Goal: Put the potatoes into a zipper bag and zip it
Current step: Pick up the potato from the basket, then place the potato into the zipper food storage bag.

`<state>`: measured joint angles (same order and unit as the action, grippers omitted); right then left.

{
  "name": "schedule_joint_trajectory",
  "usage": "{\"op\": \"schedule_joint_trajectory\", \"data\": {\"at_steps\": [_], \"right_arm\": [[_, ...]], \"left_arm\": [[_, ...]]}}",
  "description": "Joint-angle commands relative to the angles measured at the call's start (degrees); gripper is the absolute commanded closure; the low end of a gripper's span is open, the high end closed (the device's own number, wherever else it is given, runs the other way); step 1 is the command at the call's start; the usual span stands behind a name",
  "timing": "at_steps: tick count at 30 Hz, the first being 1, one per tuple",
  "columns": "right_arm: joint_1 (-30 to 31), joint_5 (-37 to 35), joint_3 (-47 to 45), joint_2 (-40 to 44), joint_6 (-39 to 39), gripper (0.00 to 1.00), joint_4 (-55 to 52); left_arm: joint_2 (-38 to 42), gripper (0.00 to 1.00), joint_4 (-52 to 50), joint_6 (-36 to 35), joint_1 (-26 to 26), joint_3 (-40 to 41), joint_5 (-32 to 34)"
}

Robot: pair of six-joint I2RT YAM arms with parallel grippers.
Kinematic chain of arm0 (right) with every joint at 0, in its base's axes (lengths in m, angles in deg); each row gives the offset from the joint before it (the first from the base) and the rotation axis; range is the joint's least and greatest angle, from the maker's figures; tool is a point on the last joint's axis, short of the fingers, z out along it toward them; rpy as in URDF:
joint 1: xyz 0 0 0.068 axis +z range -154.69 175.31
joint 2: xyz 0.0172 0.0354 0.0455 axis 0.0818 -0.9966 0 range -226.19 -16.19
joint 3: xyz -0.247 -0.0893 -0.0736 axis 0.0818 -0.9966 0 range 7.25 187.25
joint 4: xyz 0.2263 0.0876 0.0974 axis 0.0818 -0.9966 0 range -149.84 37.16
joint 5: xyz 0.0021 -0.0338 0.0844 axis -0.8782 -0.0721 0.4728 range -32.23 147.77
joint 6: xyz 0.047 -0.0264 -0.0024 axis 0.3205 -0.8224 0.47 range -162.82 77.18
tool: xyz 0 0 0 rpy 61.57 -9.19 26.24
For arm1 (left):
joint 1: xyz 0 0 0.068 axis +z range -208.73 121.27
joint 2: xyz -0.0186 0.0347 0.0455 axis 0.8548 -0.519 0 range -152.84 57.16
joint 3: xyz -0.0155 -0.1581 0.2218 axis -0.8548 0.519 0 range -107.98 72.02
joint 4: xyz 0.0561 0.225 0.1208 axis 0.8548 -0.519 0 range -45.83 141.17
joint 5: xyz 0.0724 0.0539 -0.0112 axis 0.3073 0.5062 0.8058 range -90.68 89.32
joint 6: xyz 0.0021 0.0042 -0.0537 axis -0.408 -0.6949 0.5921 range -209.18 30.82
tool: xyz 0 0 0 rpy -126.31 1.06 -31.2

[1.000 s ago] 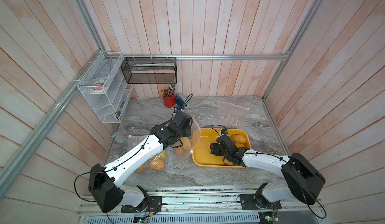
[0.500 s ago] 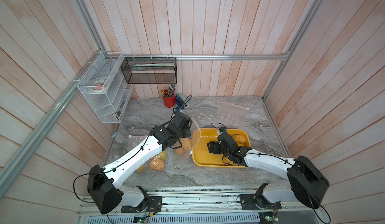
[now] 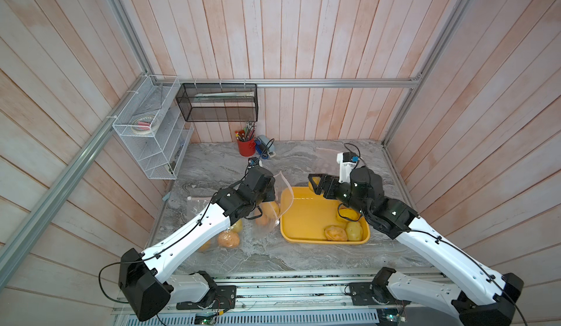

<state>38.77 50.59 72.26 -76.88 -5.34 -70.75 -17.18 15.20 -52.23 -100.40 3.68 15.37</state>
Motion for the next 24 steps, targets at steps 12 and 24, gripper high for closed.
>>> {"op": "schedule_joint_trajectory", "data": {"at_steps": [12, 24], "right_arm": [[0.9, 12.5, -2.9, -7.4, -14.3, 0.64, 13.5], [4.2, 14.7, -2.5, -17.3, -16.0, 0.66, 15.6]], "left_arm": [[-0.5, 1.0, 2.9, -2.5, 0.3, -0.2, -6.0], [0.9, 1.0, 3.5, -2.0, 0.3, 0.6, -6.0]]}}
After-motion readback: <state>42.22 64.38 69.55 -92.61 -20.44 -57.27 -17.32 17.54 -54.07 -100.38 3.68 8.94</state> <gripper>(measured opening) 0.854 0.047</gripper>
